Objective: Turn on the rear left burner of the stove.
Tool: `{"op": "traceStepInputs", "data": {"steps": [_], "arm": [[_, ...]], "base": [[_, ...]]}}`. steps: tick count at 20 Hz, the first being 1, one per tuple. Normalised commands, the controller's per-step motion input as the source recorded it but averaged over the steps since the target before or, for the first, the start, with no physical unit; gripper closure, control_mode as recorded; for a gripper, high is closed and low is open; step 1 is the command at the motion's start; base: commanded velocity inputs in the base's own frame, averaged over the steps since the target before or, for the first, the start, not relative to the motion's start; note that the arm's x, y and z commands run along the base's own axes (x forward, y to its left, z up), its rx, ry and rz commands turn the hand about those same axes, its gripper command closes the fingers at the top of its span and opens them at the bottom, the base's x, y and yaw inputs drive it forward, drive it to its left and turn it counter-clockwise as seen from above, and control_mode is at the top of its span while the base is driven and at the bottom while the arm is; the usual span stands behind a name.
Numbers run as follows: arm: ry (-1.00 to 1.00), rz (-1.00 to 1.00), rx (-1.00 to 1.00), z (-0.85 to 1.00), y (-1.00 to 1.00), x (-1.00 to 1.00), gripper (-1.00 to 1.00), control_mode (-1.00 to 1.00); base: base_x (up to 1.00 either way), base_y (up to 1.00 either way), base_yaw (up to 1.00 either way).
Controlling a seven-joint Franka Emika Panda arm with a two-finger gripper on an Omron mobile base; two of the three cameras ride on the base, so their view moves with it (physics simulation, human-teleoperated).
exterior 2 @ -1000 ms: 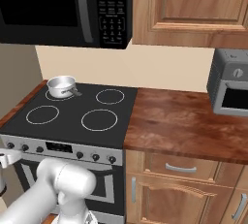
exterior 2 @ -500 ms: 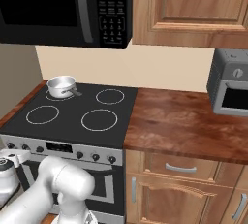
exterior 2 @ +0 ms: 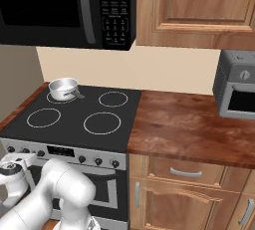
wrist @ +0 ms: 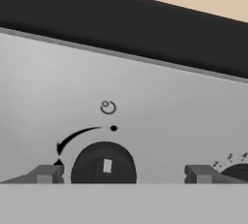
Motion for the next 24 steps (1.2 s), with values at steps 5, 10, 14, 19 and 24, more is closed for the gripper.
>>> {"op": "traceStepInputs", "data": {"steps": [5,10,14,19,24], "arm": [[-0.05,0.0,0.0,-0.35,0.23,0.11,-1.0,-1.0],[-0.02,0.0,0.0,-0.26,0.19,0.15,-1.0,-1.0],[0.0,0.0,0.0,-0.21,0.04,0.19,1.0,-1.0],[0.0,0.0,0.0,-0.06,0.0,0.07,1.0,-1.0],[0.0,0.0,-0.01,0.0,0.01,0.0,1.0,-1.0]], "base": [[0.0,0.0,0.0],[0.0,0.0,0.0],[0.0,0.0,0.0],[0.0,0.0,0.0],[0.0,0.0,0.0]]}}
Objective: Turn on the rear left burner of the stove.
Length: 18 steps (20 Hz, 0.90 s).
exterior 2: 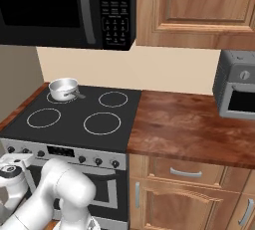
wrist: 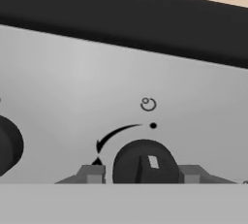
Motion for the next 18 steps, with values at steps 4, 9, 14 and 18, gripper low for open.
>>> {"op": "traceStepInputs", "data": {"steps": [4,9,14,18], "arm": [[0.04,0.02,-0.07,-0.06,0.0,0.0,1.0,-1.0],[0.13,0.08,-0.25,-0.11,0.02,-0.01,1.0,-1.0],[0.27,0.07,-0.47,-0.01,0.15,-0.11,1.0,-1.0],[0.27,0.1,-0.58,-0.08,0.02,-0.03,1.0,-1.0]], "base": [[0.0,0.0,0.0],[0.0,0.0,0.0],[0.0,0.0,0.0],[0.0,0.0,0.0]]}}
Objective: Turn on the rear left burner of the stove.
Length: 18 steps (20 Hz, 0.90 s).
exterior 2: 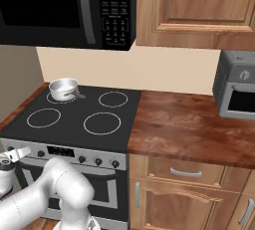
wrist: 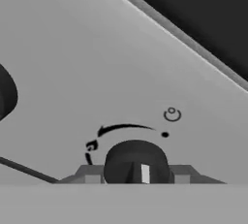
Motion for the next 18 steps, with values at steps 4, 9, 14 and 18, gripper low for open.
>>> {"op": "traceStepInputs", "data": {"steps": [4,9,14,18], "arm": [[0.27,0.15,-0.6,-0.1,0.0,-0.03,1.0,-1.0],[0.28,0.27,-0.54,-0.13,0.0,0.0,1.0,-1.0],[0.24,0.35,-0.46,-0.14,-0.04,-0.03,1.0,-1.0],[0.16,0.34,-0.32,-0.19,-0.12,-0.02,1.0,-1.0]], "base": [[0.0,0.0,0.0],[0.0,0.0,0.0],[0.0,0.0,0.0],[0.0,0.0,0.0]]}}
